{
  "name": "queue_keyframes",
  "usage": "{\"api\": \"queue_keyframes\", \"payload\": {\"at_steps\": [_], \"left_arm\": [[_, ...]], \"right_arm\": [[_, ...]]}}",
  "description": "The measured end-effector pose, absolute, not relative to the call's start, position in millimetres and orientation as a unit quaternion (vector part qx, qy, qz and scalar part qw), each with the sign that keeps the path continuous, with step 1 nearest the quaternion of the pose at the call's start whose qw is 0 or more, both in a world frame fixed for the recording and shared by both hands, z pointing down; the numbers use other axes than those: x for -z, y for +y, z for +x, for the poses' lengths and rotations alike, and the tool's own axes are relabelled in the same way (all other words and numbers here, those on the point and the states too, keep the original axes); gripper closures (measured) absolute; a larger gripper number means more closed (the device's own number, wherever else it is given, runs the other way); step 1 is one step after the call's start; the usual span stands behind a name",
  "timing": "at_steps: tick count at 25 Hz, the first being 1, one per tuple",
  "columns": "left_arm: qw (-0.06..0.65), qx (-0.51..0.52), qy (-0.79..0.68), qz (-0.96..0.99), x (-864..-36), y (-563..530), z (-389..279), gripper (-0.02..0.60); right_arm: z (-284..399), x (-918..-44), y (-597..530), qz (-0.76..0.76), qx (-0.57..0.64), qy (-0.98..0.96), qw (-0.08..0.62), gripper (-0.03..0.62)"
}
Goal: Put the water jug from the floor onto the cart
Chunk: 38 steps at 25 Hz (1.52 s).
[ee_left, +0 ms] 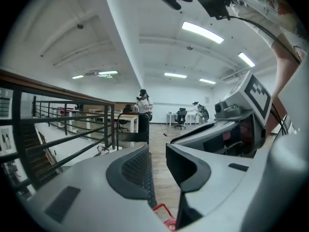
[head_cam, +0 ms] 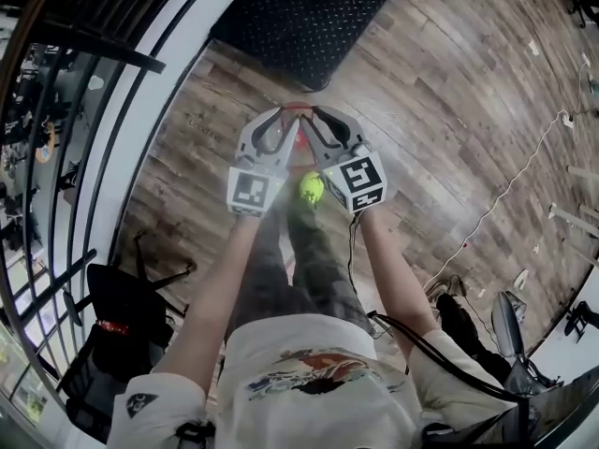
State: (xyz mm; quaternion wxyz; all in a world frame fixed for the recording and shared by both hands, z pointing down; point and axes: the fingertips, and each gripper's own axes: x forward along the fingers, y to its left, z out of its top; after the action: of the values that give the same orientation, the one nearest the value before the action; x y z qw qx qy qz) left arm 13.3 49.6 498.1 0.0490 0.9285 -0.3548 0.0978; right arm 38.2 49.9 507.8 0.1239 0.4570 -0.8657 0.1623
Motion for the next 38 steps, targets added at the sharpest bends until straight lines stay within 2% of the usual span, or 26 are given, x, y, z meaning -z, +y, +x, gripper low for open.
{"api": "queue_keyframes", "payload": {"at_steps": [2, 8, 20, 28, 38], "left_arm": [[0.053, -0.078, -0.36, 0.928, -507.6, 45.9, 8.9, 0.488], [0.077, -0.021, -0.378, 0.922, -537.3, 27.4, 9.2, 0.483], [0.099, -0.053, -0.389, 0.914, -687.8, 23.8, -8.3, 0.418], [0.107, -0.12, -0.38, 0.911, -777.0, 23.4, -17.4, 0.405], [0.125, -0.149, -0.374, 0.907, -830.7, 9.3, -12.7, 0.4]], "right_arm": [[36.7, -525.9, 48.1, 0.457, -0.167, -0.865, 0.123, 0.483], [33.7, -575.5, 42.8, 0.458, -0.167, -0.865, 0.121, 0.479], [38.5, -701.2, 34.5, 0.467, -0.185, -0.852, 0.149, 0.427], [63.4, -779.9, 27.2, 0.486, -0.208, -0.832, 0.169, 0.396], [67.5, -833.5, 18.2, 0.495, -0.209, -0.816, 0.214, 0.395]]}}
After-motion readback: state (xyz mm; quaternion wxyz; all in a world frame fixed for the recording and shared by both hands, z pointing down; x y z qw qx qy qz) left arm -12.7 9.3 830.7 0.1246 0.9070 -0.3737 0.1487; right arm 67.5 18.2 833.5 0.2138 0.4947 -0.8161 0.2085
